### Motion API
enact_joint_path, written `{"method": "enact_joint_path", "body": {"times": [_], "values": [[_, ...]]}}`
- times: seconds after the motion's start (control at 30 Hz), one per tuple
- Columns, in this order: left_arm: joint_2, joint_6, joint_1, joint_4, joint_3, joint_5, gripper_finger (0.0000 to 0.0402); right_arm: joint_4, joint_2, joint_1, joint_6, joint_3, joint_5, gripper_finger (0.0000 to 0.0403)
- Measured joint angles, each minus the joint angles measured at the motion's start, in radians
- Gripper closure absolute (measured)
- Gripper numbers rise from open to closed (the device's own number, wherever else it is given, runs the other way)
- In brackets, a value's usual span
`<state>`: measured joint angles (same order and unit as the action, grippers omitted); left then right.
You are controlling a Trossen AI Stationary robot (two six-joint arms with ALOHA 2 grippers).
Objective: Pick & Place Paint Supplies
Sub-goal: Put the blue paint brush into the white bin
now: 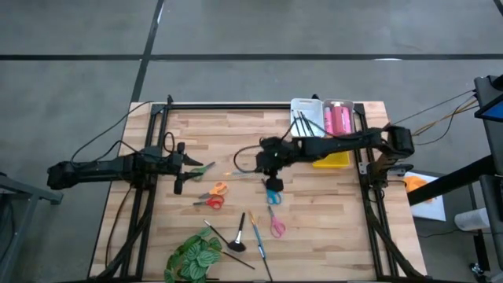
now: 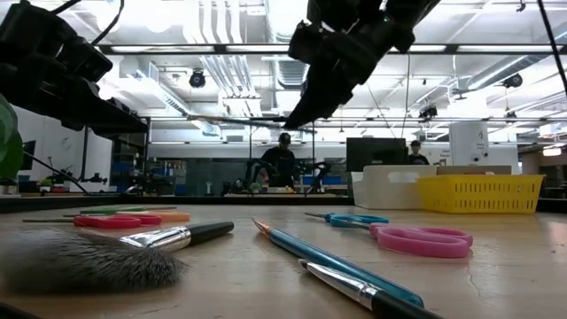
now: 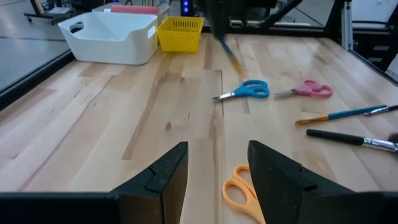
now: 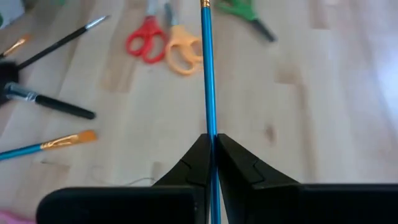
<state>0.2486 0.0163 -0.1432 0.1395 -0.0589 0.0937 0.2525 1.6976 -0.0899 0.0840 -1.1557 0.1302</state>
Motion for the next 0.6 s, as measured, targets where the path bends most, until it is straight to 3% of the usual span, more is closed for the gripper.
{"method": "enact_joint_path", "body": {"times": [0.5,0.6], "values": [[0.004,0.001,0.000,0.000,0.000,0.000,0.0232,0.207,-0.236,-0.321,-0.105,0.005,-0.004,0.0387],[0.004,0.001,0.000,0.000,0.000,0.000,0.0232,0.231,-0.258,-0.374,-0.204,0.012,-0.066,0.0387]]}}
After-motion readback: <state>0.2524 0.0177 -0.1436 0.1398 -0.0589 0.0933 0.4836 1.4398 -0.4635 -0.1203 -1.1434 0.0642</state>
